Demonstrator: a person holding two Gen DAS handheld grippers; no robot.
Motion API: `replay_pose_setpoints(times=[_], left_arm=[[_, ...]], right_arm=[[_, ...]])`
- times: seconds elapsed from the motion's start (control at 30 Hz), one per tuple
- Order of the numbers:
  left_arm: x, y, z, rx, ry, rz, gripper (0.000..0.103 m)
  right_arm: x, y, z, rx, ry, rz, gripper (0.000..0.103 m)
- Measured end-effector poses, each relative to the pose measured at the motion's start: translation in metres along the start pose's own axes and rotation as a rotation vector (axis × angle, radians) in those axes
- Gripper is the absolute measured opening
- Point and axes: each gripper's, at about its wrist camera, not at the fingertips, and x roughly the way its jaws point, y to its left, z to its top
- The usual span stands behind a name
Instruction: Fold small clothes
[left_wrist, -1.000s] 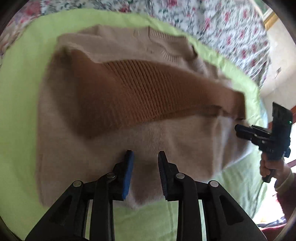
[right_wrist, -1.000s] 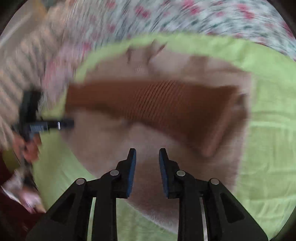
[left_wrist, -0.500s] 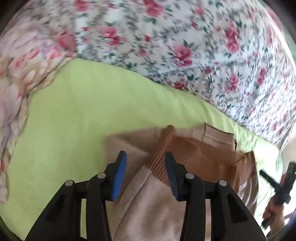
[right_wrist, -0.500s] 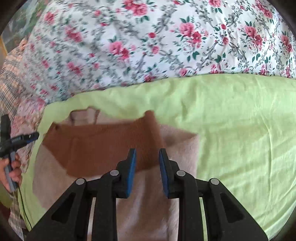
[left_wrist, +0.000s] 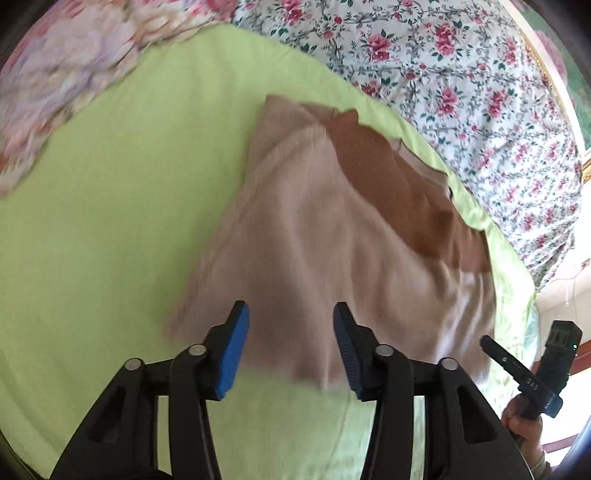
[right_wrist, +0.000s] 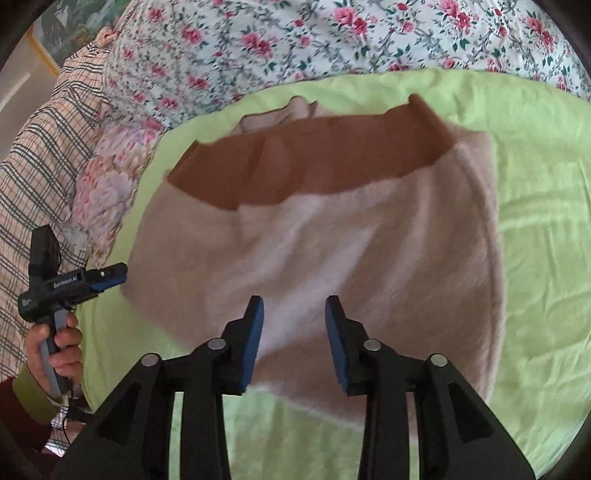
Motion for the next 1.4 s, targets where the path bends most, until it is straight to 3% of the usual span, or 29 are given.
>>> replay_pose_setpoints(times=[0.3, 0.57, 0.9, 1.2, 1.3, 1.4], left_arm=[[-0.027, 0.001, -0.056, 0.003, 0.027, -0.019, 0.058], [-0.041, 0.019, -0.075, -0.054, 0.024, -0.039, 0.06], [-0.031, 0.021, -0.06, -0.091, 0.032, -0.056, 0.067], [0.026, 0.012, -0.022, -0.127, 0.085, -0.074, 0.079], [0.047, 0.018, -0.011, -0.187, 0.092, -0.062, 0.081], [0.05, 0.029, -0.002, -0.272, 0.029, -0.113, 0.083]], right_arm=[[0.0, 0.029, -0.033, -0.021, 0.08, 0.034, 0.043], [-0.001, 0.037, -0.046, -0.012, 0.115, 0.024, 0.046], [-0.007, 0.028, -0.048, 0.016, 0.105, 0.022, 0.052], [-0.007, 0.009, -0.039, 0.081, 0.096, 0.011, 0.053], [-0.003, 0.005, -0.033, 0.088, 0.104, 0.012, 0.053], [-0.001, 0.002, -0.024, 0.098, 0.098, 0.017, 0.053]])
